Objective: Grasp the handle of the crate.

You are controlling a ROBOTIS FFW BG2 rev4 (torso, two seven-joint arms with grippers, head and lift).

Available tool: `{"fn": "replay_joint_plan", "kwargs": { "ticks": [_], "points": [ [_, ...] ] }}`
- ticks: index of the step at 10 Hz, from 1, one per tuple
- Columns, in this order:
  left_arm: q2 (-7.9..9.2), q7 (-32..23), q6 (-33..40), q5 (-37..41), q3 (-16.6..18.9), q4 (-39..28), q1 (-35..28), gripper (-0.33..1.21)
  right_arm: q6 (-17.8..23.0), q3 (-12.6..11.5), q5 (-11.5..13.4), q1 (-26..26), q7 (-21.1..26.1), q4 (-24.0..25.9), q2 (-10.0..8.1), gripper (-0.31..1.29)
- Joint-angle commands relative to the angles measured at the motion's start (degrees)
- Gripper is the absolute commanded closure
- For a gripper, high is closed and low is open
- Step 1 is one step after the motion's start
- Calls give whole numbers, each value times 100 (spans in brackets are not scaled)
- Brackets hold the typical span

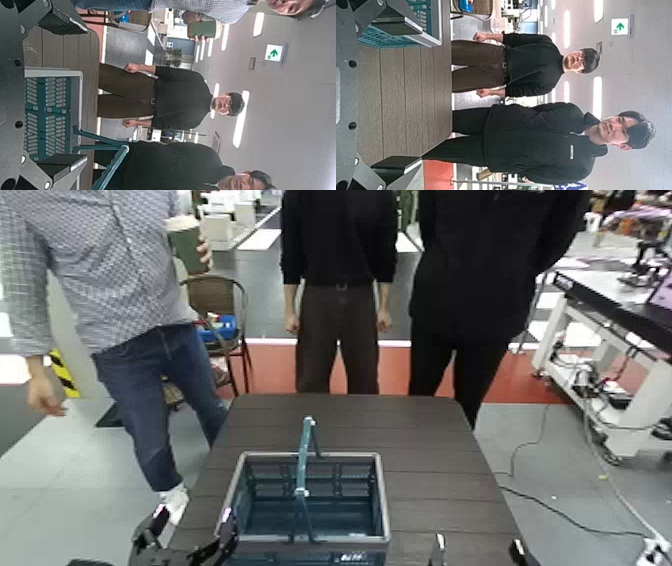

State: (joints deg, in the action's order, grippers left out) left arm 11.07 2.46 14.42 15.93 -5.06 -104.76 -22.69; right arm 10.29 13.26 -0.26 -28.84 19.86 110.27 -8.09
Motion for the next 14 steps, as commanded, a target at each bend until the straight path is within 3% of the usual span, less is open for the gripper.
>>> {"fn": "replay_joint_plan", "kwargs": {
  "ticks": [1, 5, 8, 10, 12, 14],
  "points": [
    [-35, 44, -45, 15, 23, 0, 2, 16, 26, 1, -1, -7, -9, 12, -9, 15],
    [-44, 123, -177, 165, 75, -18, 63, 16, 0, -17, -1, -16, -26, 29, -9, 15],
    [97, 361, -1240, 754, 251, -387, 344, 16, -9, -17, -9, -16, -26, 20, 0, 15],
    [317, 624, -2295, 1509, 409, -536, 714, 16, -27, -17, -18, -16, -26, 20, 0, 15],
    [686, 756, -3569, 2450, 541, -519, 1294, 16, -36, 1, -27, -7, -26, 12, 0, 15],
    [1116, 826, -4369, 3487, 506, -114, 1883, 16, -44, 10, -36, 10, -44, 3, 0, 15]
  ]
}}
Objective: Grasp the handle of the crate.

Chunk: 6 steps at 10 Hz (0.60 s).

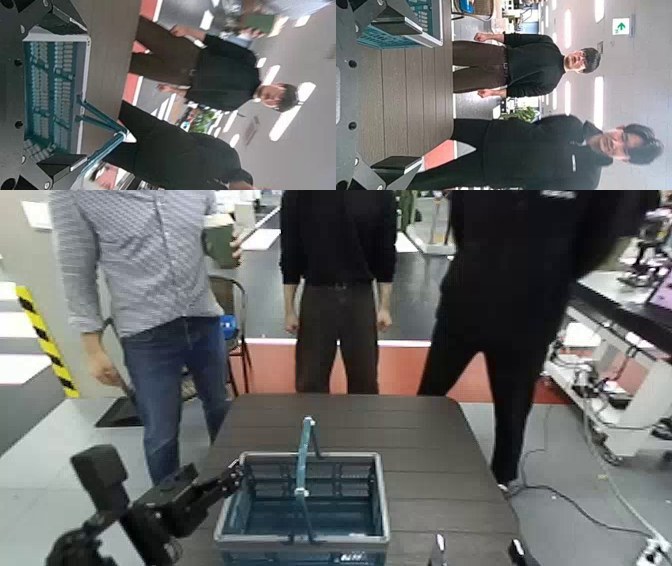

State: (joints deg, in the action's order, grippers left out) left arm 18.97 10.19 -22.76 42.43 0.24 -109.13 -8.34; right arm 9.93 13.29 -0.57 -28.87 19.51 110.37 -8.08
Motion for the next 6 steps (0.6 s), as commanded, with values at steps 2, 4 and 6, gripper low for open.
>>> {"fn": "replay_joint_plan", "kwargs": {
  "ticks": [2, 4, 6],
  "points": [
    [714, 282, -1354, 1637, -173, 885, 1027, 16, -26, 16, -22, 12, -17, -7, 0, 15],
    [1021, 660, -1706, 2332, -542, 1676, 1660, 16, -26, 16, -22, 21, -26, -7, 0, 15],
    [1180, 1134, -2215, 2754, -999, 2511, 2399, 15, -26, 33, -31, 48, -26, -16, 0, 15]
  ]
}}
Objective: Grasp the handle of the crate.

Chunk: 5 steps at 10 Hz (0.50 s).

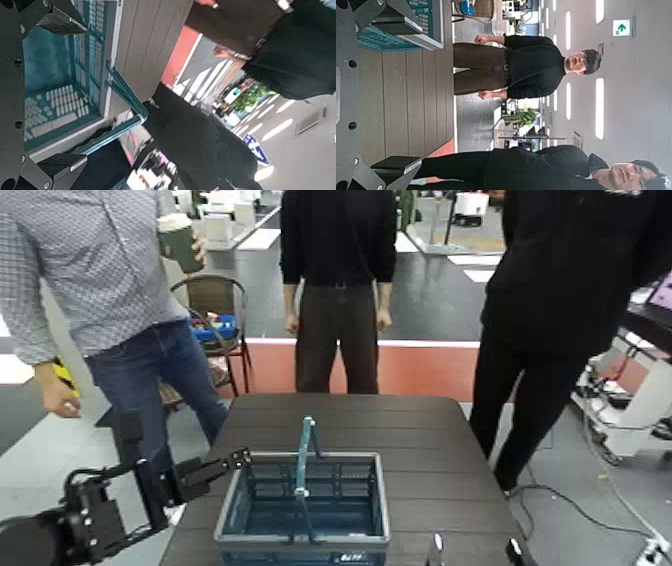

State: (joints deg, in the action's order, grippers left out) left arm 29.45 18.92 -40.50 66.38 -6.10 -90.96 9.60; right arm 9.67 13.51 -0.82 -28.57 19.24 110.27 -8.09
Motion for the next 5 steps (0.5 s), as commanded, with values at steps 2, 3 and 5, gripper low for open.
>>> {"fn": "replay_joint_plan", "kwargs": {
  "ticks": [2, 3, 5],
  "points": [
    [219, 533, -863, 780, -805, 1432, 1228, 15, 0, 29, -23, 45, -8, -23, -9, 15],
    [254, 630, -1066, 965, -999, 1713, 1501, 15, 0, 38, -41, 71, -17, -41, -9, 15],
    [307, 674, -1452, 1369, -1403, 2144, 1958, 15, 27, 73, -85, 115, -43, -93, -18, 15]
  ]
}}
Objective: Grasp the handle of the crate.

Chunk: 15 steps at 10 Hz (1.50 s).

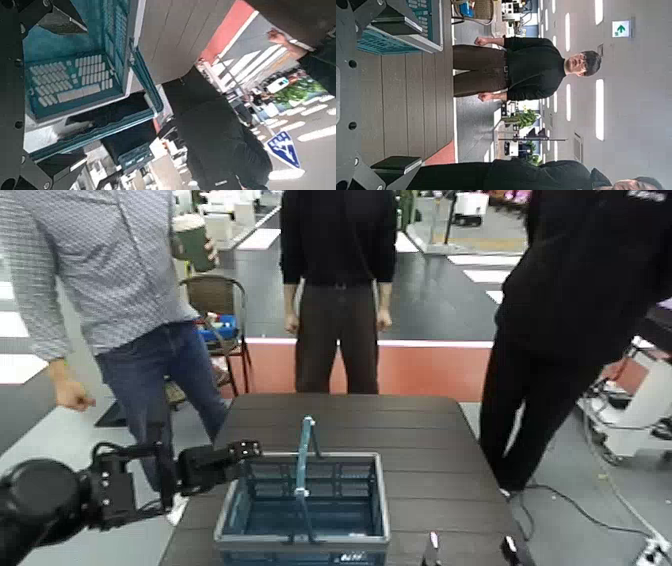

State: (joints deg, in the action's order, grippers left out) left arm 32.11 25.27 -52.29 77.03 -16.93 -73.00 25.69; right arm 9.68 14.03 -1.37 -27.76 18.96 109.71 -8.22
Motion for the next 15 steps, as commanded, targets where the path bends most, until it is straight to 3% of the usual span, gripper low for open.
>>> {"fn": "replay_joint_plan", "kwargs": {
  "ticks": [1, 6, 15],
  "points": [
    [32, 198, -317, 401, -601, 620, 586, 15, 34, 20, -39, 51, -24, -46, -13, 15],
    [-144, 638, -413, 814, -1383, 1279, 1175, 16, 60, 64, -100, 131, -77, -108, -57, 15],
    [-408, 725, -431, 1271, -1910, 1420, 1456, 16, 95, 117, -153, 201, -94, -160, -74, 15]
  ]
}}
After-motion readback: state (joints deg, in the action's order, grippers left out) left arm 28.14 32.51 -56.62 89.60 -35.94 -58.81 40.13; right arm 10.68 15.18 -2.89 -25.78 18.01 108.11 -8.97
